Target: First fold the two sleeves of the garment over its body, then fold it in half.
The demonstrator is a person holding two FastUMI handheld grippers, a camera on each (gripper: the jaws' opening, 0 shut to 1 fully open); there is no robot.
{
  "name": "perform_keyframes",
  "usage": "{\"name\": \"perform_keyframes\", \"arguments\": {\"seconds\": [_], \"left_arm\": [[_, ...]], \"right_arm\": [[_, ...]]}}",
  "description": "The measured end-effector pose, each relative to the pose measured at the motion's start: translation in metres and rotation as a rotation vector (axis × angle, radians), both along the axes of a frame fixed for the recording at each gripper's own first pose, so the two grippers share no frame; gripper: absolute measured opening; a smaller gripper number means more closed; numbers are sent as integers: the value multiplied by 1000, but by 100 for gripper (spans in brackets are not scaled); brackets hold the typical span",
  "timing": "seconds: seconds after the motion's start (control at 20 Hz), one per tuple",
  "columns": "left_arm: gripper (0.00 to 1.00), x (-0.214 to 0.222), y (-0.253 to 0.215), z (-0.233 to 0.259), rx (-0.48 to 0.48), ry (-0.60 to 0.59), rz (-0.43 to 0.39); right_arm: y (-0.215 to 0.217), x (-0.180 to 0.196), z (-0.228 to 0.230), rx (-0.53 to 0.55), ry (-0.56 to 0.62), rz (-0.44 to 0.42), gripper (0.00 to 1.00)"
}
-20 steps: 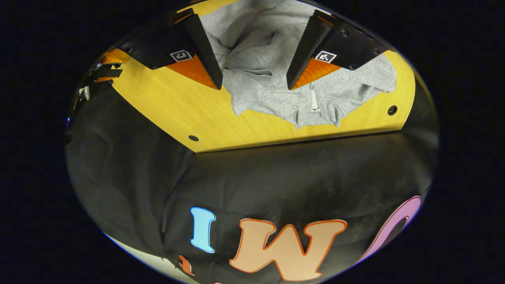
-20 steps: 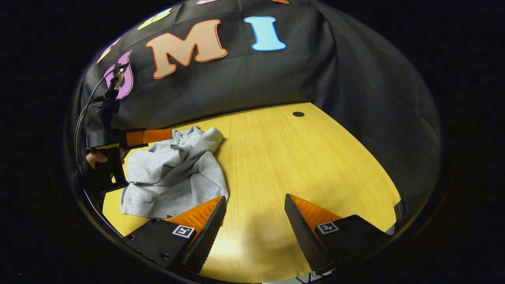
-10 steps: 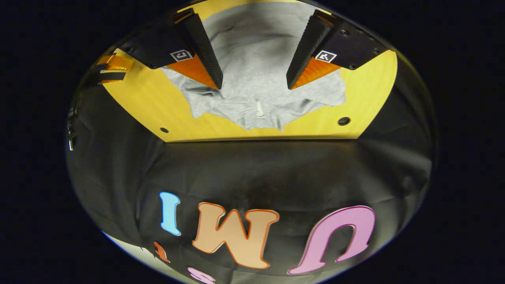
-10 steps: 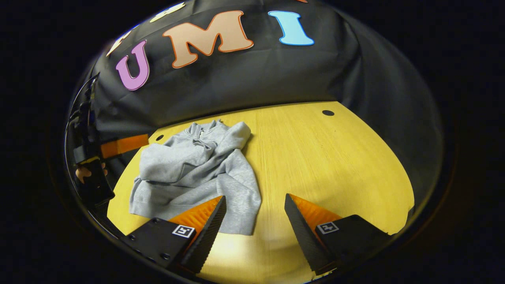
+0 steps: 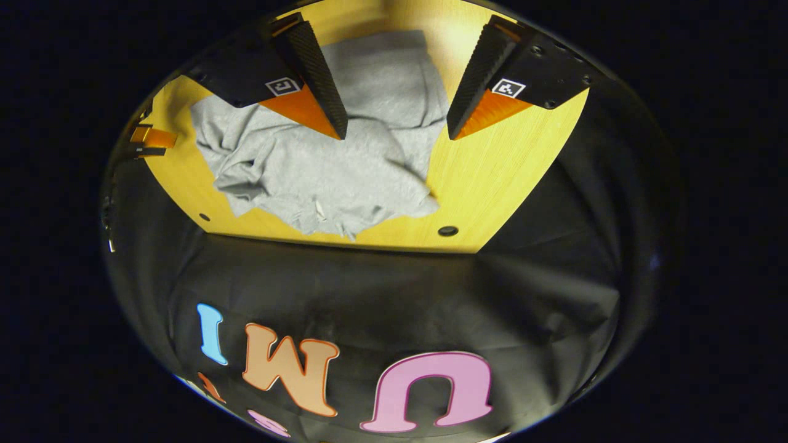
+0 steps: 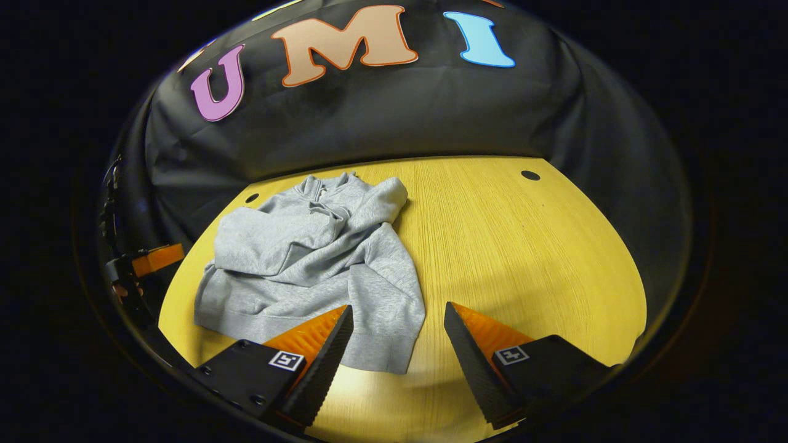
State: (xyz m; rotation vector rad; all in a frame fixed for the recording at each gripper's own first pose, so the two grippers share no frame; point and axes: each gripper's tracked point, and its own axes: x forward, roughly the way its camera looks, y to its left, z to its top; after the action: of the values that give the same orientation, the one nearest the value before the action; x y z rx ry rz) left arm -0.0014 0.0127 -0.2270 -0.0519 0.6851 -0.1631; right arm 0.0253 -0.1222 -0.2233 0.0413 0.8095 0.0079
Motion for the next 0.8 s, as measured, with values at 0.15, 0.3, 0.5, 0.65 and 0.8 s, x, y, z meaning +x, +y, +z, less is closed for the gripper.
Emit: {"name": "perform_keyframes", "arguments": {"seconds": [0.15,0.3,0.5,0.65,0.8], "left_arm": [[96,-29,11,-30,-10,76,37],[97,-49,17,-57,9,137,40],[97,-61,16,-77,29,187,27],[97,-71,9,-90,27,224,9],[98,-74,4,-93,54,209,-14]], "right_arm": [[-1,-2,-11,-22,19,1,96],[-1,-10,-25,-33,52,7,97],[-1,-15,-37,-45,80,8,97],[-1,-16,-42,-52,91,8,97],[0,-19,-52,-59,116,10,96]]}}
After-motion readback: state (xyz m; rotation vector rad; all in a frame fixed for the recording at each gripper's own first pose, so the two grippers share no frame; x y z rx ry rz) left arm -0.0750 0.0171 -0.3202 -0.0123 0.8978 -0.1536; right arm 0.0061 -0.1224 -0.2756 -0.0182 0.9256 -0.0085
